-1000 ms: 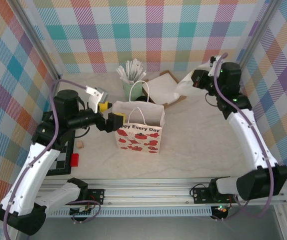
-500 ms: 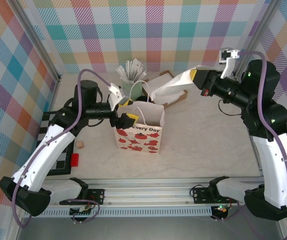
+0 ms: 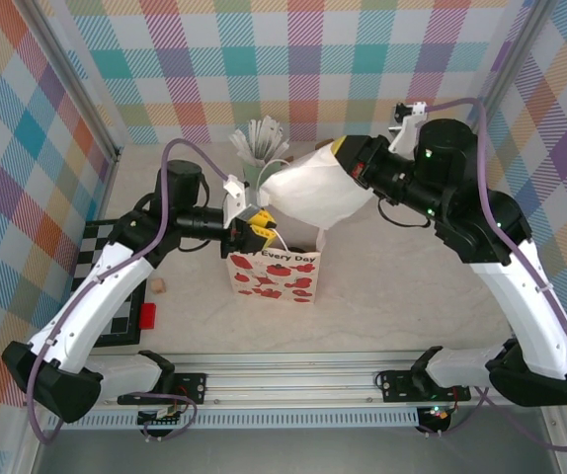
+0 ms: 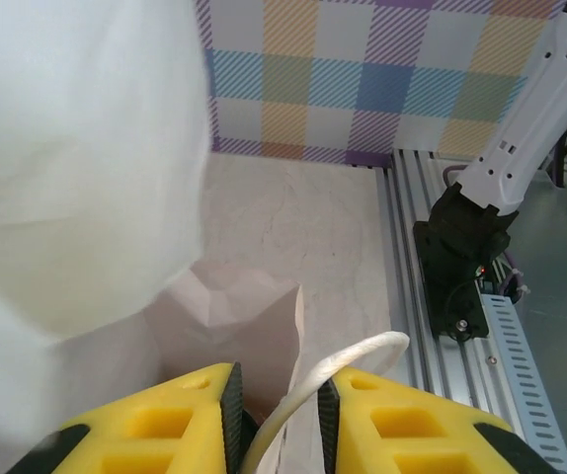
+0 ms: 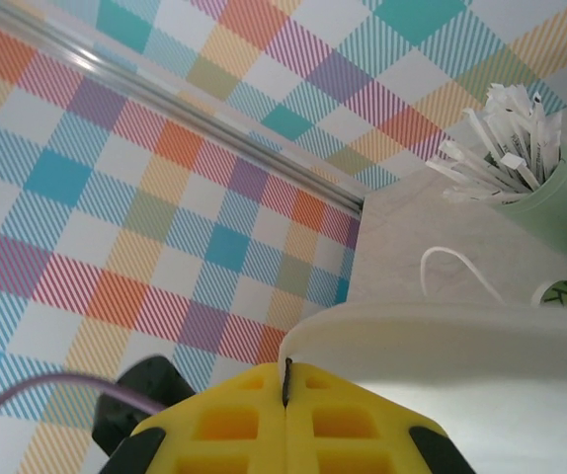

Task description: Pack the takeout coffee

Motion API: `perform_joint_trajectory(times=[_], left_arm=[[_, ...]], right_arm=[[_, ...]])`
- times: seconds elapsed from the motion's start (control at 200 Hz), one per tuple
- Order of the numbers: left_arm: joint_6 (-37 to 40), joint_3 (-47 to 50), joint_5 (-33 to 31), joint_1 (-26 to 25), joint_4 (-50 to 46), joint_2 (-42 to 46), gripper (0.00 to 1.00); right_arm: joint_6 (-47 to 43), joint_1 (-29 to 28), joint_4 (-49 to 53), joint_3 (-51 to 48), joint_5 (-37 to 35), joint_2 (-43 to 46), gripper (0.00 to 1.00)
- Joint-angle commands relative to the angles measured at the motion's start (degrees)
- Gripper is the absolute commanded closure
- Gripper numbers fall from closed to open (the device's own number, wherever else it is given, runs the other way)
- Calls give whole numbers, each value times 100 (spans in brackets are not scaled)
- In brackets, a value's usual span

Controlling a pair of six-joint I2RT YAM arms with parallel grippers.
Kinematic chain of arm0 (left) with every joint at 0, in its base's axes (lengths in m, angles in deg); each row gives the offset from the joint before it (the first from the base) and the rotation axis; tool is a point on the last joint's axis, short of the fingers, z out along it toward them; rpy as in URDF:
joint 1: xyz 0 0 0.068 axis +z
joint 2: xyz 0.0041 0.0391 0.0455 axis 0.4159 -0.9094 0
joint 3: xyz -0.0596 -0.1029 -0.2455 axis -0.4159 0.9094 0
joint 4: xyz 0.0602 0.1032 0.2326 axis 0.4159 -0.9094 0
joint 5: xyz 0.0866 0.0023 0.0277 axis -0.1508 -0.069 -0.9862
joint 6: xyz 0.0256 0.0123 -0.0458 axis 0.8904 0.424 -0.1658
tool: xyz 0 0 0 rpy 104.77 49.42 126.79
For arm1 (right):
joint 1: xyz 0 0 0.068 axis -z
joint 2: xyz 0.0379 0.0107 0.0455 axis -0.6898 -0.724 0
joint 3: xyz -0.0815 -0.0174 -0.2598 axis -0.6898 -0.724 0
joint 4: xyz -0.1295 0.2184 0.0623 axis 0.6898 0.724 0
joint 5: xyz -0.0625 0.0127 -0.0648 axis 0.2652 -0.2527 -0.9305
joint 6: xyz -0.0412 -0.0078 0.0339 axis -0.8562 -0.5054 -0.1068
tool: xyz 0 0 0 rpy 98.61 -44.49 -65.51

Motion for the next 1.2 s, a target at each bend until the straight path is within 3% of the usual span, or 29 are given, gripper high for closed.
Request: perform_joint_trajectory(times=[0.0, 0.2, 0.42, 0.46, 0.525, 0.63, 0.745, 0.875, 0.995, 1.085, 1.195], left_arm=[[194, 127, 263, -46, -30, 234, 72], [189, 385, -125, -45, 187, 489, 71], [71, 519, -345, -45, 440, 686, 65], [1, 515, -468, -47, 498, 706, 58], [-72, 449, -738, -45, 429, 799, 38], [5, 314, -1115, -7, 17, 1183, 22], [-119, 210, -1576, 264, -279, 1612, 11], [-166, 27, -1342, 650, -385, 1687, 7], [-459, -168, -1543, 658, 281, 1416, 2], [-522, -727, -1630, 658, 240, 860, 3], [-84, -1321, -1121, 613, -292, 255, 11]], right_arm=[[848, -377, 202, 304, -938, -195, 100], [2022, -939, 253, 440, -1436, -686, 100], [2288, -1714, 757, 1317, -2178, -1240, 100], [2453, -1786, 753, 1297, -2185, -1295, 100], [2553, -1852, 695, 1272, -2146, -1377, 100], [2463, -1860, 705, 1294, -2142, -1453, 100], [2337, -1866, 739, 1249, -2214, -1404, 100], [2307, -1866, 628, 1063, -2227, -1297, 100], [2301, -1867, 641, 1005, -2200, -1277, 100], [2345, -1865, 673, 923, -2257, -1236, 100], [2448, -1871, 460, 637, -2257, -1130, 100]])
